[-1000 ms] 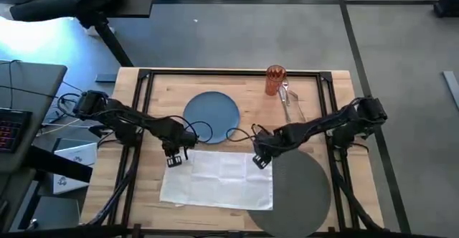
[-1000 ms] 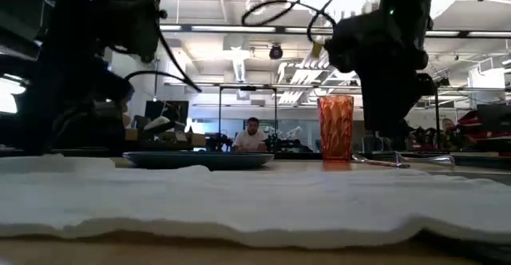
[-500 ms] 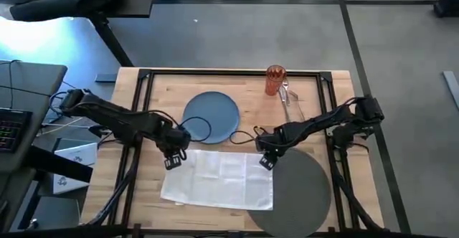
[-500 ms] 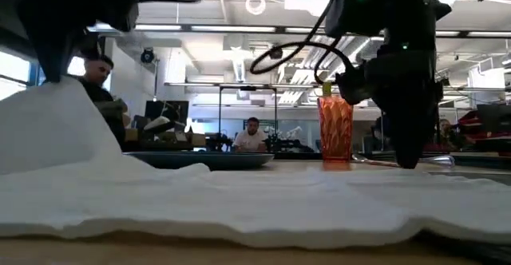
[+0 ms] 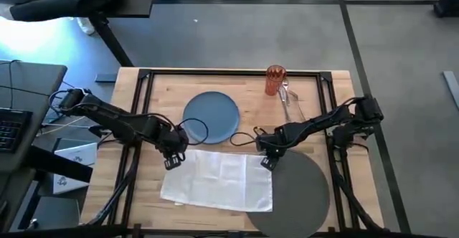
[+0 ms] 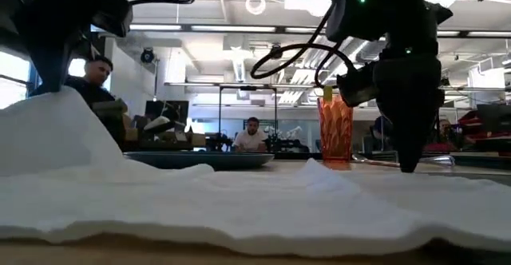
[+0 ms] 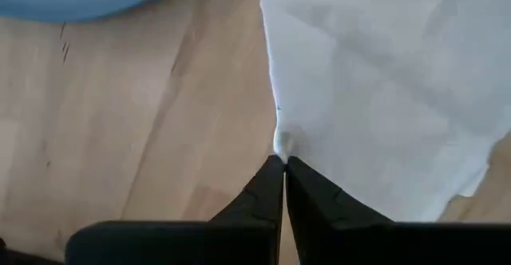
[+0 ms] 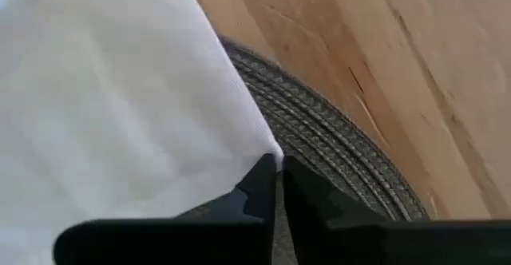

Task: Set table place
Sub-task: Fold the white table napkin

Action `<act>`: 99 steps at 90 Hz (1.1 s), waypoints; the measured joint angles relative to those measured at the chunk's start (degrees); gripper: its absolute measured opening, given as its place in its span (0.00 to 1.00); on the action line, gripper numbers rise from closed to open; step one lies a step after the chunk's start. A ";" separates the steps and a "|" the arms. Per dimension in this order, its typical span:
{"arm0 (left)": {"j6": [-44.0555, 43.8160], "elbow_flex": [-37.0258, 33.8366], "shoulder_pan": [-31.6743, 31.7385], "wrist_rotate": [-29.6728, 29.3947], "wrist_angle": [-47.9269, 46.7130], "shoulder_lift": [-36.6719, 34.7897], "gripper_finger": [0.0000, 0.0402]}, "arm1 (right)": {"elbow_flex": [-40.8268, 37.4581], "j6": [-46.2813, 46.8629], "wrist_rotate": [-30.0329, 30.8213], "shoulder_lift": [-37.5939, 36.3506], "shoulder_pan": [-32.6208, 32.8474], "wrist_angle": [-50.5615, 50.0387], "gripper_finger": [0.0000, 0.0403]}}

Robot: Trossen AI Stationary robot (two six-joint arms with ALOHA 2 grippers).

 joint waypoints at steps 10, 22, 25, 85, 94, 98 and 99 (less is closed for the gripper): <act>-1.60 1.01 -0.09 0.04 -0.38 -0.74 0.00 | 3.95 -2.43 1.68 -0.07 0.00 -4.63 0.00; -4.18 3.42 -0.69 1.07 -0.59 -2.25 0.00 | 7.33 -4.50 2.53 -0.07 -0.41 -5.30 0.00; -5.21 4.13 -0.94 1.21 -1.02 -2.74 0.00 | 8.02 -4.55 2.93 -0.07 -0.76 -5.84 0.00; -15.73 5.44 -6.64 7.18 -7.16 -7.13 0.00 | -4.92 -6.05 -8.07 -0.05 -0.62 8.05 0.25; -15.95 5.44 -6.64 7.03 -7.05 -7.13 0.00 | -6.80 -6.64 -7.71 -0.14 0.69 14.64 0.22; -15.93 5.44 -6.64 7.00 -7.03 -7.13 0.00 | -6.95 -6.99 -7.14 -0.14 1.26 15.66 0.18; -15.93 5.44 -6.64 6.99 -7.03 -7.13 0.00 | -6.94 -7.00 -6.85 -0.14 1.40 15.65 0.17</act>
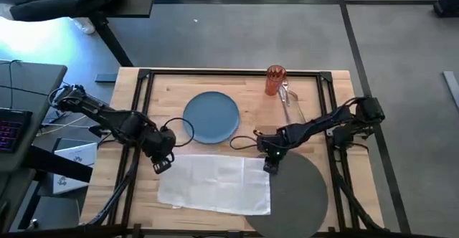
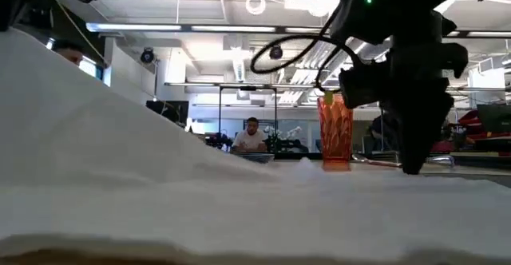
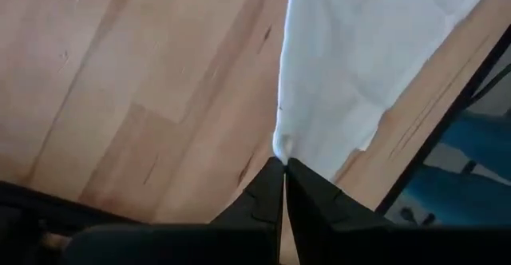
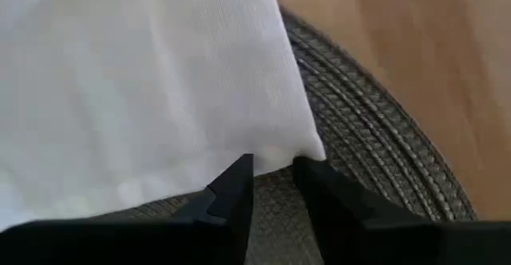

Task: Set table place
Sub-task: Fold the white table napkin

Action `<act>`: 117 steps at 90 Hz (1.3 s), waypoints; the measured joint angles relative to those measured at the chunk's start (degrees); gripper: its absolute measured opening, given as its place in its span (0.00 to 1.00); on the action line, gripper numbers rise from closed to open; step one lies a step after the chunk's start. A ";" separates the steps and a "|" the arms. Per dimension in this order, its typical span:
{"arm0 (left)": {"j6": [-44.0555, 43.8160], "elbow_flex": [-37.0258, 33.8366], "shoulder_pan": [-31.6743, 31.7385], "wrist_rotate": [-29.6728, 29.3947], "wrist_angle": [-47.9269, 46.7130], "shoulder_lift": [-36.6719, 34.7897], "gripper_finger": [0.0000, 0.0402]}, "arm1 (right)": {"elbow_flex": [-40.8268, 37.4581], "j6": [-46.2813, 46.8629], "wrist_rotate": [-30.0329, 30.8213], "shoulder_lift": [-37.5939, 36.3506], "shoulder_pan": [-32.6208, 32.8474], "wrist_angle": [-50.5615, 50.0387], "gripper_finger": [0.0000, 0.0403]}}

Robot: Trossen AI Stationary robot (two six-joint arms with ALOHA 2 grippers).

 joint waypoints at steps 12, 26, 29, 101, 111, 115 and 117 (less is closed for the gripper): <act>-0.02 -0.02 0.00 0.00 0.03 0.00 0.00 | 1.45 1.02 4.33 0.07 1.22 -2.93 0.04; -0.15 -0.02 0.00 -0.77 0.09 0.00 0.00 | 2.86 5.66 12.47 0.07 0.60 -11.97 0.04; -0.27 -0.02 0.00 -0.99 0.09 0.00 0.00 | 3.10 6.14 14.76 0.04 0.13 -14.67 0.06; -1.46 -0.04 -3.94 -0.97 0.03 0.00 0.00 | 7.99 -16.53 15.10 0.13 -6.37 -16.74 0.33; -1.64 -0.04 -4.39 -1.39 0.03 0.00 0.00 | 6.79 -20.97 12.83 0.13 -6.34 -13.04 0.25; -1.94 -0.04 -4.37 -1.59 0.03 0.00 0.00 | 6.60 -21.90 12.67 0.13 -6.32 -11.77 0.19; -2.09 -0.06 -4.37 -1.71 0.03 0.00 0.00 | 6.57 -22.29 12.65 0.13 -6.32 -11.22 0.16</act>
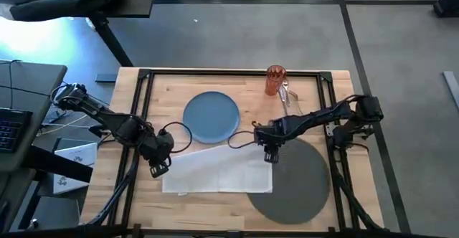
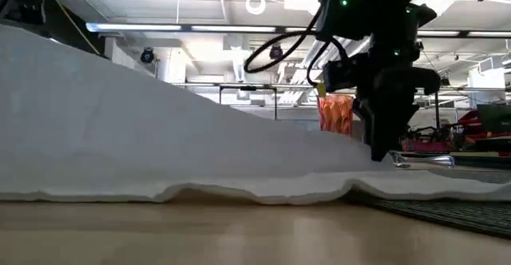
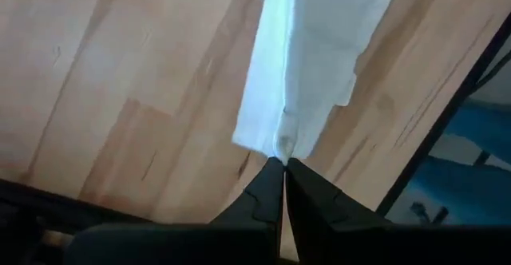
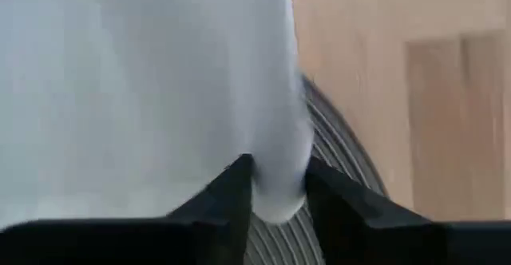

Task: Set table place
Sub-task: Fold the white table napkin

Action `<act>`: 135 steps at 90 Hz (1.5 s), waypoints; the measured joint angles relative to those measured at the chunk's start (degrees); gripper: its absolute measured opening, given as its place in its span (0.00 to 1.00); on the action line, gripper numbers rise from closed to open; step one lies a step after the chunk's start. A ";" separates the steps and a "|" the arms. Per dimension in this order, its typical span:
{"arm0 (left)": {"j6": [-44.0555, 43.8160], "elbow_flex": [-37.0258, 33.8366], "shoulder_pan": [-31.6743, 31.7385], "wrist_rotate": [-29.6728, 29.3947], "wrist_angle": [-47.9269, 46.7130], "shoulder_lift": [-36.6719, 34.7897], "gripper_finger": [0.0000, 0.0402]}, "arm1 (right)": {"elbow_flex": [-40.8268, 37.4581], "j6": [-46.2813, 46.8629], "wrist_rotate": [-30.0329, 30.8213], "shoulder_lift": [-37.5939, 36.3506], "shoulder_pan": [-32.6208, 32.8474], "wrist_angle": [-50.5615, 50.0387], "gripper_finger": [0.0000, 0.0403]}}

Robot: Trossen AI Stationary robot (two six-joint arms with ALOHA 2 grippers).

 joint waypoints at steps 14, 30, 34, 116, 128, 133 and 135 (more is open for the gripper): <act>-1.34 0.02 0.00 -0.29 0.01 0.00 0.00 | 2.24 -0.32 -0.46 0.00 -0.08 0.11 0.02; -4.93 0.00 -0.52 4.04 2.72 -0.20 0.00 | 12.78 -2.77 1.41 0.00 -2.70 -11.60 0.00; -6.05 0.00 -0.82 4.36 4.16 -0.22 0.00 | 15.85 -3.84 2.01 0.00 -4.55 -14.20 0.00; -15.92 -9.38 1.55 -11.04 22.05 0.07 0.00 | 63.96 -9.27 -1.05 17.44 -23.19 -23.71 0.47; -16.97 -9.38 1.53 -9.62 26.05 0.11 0.00 | 59.88 -6.79 -1.90 16.02 -15.87 -23.82 0.50; -17.71 -9.38 1.30 -9.66 28.11 0.11 0.00 | 58.19 -4.27 -1.95 16.02 -12.06 -23.78 0.50; -17.83 -9.38 1.13 -9.75 28.92 0.11 0.00 | 57.44 -3.19 -1.97 16.02 -10.47 -23.50 0.49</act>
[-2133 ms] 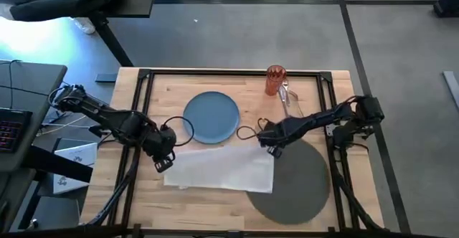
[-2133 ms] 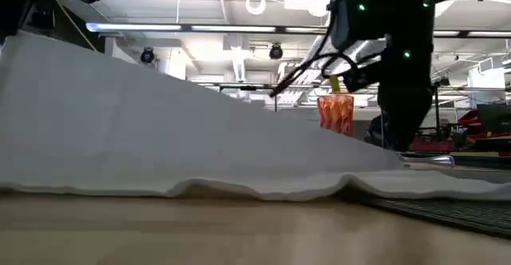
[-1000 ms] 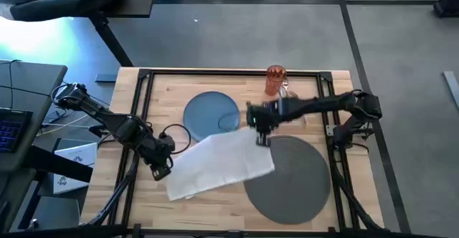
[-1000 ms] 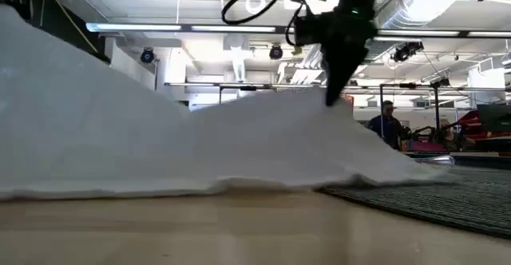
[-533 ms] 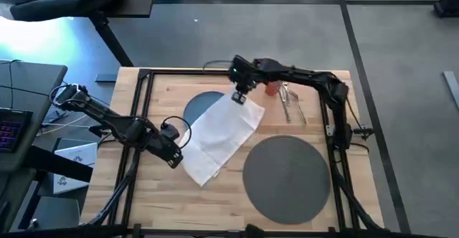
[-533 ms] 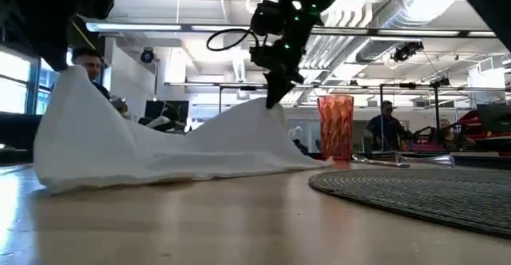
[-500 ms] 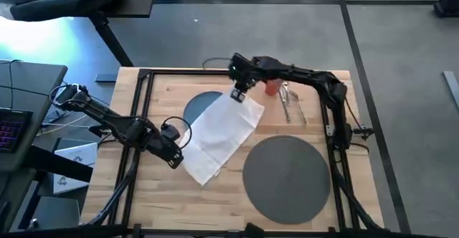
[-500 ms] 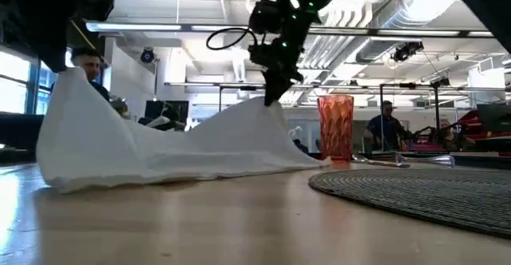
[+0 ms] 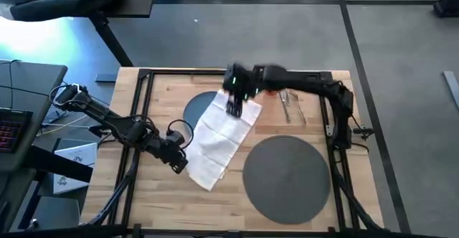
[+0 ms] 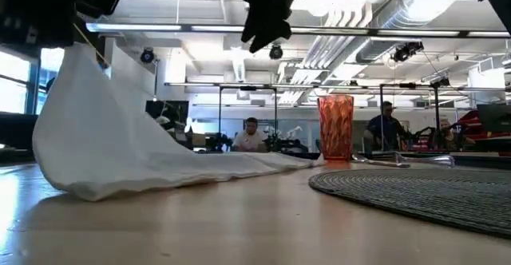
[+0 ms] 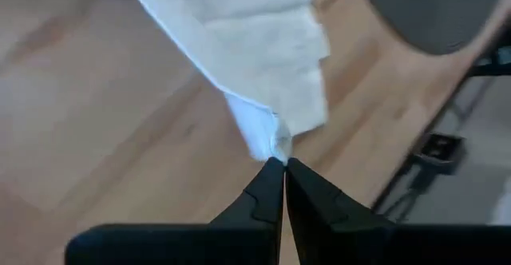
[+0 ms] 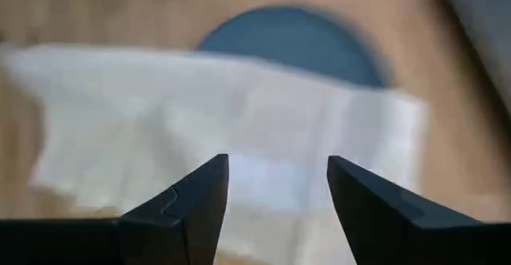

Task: Set table place
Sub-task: Fold the white table napkin

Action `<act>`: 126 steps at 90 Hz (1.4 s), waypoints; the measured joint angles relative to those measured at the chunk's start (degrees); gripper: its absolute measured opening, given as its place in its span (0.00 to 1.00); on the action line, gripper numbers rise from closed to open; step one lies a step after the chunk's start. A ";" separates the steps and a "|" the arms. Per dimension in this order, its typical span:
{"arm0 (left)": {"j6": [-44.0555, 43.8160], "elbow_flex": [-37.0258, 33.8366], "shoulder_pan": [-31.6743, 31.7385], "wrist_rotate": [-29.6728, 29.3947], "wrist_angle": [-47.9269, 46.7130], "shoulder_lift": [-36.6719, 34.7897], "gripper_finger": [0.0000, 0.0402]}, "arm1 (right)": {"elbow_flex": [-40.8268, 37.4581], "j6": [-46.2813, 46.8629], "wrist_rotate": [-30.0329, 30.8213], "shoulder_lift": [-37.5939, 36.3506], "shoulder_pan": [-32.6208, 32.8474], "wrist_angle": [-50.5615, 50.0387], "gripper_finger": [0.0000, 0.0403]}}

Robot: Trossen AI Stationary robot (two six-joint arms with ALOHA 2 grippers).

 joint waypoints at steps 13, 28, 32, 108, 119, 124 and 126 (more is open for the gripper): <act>0.55 0.00 -2.17 -0.30 4.62 1.15 0.00 | -5.98 10.79 1.97 0.01 11.43 4.79 0.47; 2.59 0.00 -7.43 -0.26 5.71 4.92 0.00 | -13.16 30.05 6.73 -0.04 24.43 18.16 0.45; 2.50 0.00 -9.27 -0.26 5.95 6.39 0.00 | -15.63 34.37 7.95 -0.04 27.64 24.22 0.44; 21.00 0.02 -31.02 -0.68 20.87 17.69 0.24 | 0.56 34.83 5.78 22.07 38.73 32.21 0.44; 29.60 0.02 -31.68 -5.82 19.63 18.77 0.24 | 6.60 30.31 7.02 27.46 37.39 28.08 0.44; 30.85 0.02 -31.44 -6.67 19.76 19.21 0.24 | 9.01 28.11 7.27 29.48 37.00 27.64 0.44; 30.96 0.02 -31.31 -6.75 19.76 19.34 0.24 | 9.83 27.45 7.58 30.25 36.87 27.21 0.44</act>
